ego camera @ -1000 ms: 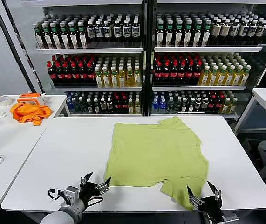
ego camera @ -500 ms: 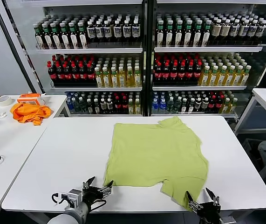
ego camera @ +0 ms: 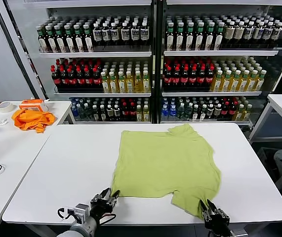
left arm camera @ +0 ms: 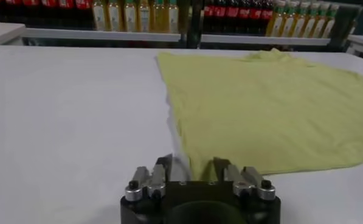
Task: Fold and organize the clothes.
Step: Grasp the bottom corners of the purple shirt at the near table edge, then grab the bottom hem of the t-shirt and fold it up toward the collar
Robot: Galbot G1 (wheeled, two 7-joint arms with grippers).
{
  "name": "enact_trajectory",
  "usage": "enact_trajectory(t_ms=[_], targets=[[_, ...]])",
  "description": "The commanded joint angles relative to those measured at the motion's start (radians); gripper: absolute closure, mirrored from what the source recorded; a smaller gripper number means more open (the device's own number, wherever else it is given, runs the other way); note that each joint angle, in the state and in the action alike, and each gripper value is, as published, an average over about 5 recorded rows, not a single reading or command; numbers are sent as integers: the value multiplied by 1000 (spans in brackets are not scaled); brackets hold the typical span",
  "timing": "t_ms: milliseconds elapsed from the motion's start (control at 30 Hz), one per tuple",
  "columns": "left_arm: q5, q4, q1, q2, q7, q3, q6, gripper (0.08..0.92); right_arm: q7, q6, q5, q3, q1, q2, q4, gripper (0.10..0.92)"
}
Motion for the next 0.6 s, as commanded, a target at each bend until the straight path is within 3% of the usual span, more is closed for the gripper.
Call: enact_trajectory(t_ms=[33, 300, 600], targets=[[1, 0, -10, 10, 40, -11, 1, 691, 0, -1, 10, 5, 1, -2, 13, 911], [-58, -153, 60, 88, 61, -82, 1, 893, 2, -25, 24, 57, -59, -33, 138, 920], [-118, -285, 212, 163, 58, -222, 4, 918, 14, -53, 24, 126, -242, -63, 290, 920]])
